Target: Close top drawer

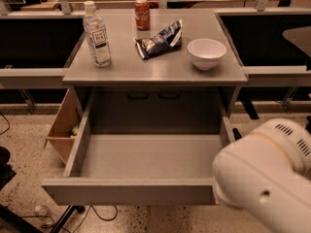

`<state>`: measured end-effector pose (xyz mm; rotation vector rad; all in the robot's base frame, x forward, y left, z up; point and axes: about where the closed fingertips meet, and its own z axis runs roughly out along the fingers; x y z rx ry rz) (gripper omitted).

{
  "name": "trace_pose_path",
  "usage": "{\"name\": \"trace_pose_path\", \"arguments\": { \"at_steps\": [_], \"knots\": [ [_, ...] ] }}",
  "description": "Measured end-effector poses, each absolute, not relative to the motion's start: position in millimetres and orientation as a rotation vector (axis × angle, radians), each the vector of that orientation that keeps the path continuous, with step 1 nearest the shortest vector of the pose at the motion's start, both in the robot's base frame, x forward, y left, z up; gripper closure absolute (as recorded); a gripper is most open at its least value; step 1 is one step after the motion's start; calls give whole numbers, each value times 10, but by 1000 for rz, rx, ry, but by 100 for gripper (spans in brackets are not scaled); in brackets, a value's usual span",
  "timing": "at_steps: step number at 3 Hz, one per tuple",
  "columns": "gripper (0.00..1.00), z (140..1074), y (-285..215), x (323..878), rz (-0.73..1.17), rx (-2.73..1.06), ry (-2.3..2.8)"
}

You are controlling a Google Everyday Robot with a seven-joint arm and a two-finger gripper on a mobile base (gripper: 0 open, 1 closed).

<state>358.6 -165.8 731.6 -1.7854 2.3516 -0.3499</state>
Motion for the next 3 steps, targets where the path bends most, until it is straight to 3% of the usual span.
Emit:
{"name": "trace_pose_path", "arguments": {
  "at_steps": [1,3],
  "knots": [
    [100,6930,-1713,3299,-401,-1816,2354],
    [100,6351,-1521,3544,-282,-1789,2216]
  ]
}}
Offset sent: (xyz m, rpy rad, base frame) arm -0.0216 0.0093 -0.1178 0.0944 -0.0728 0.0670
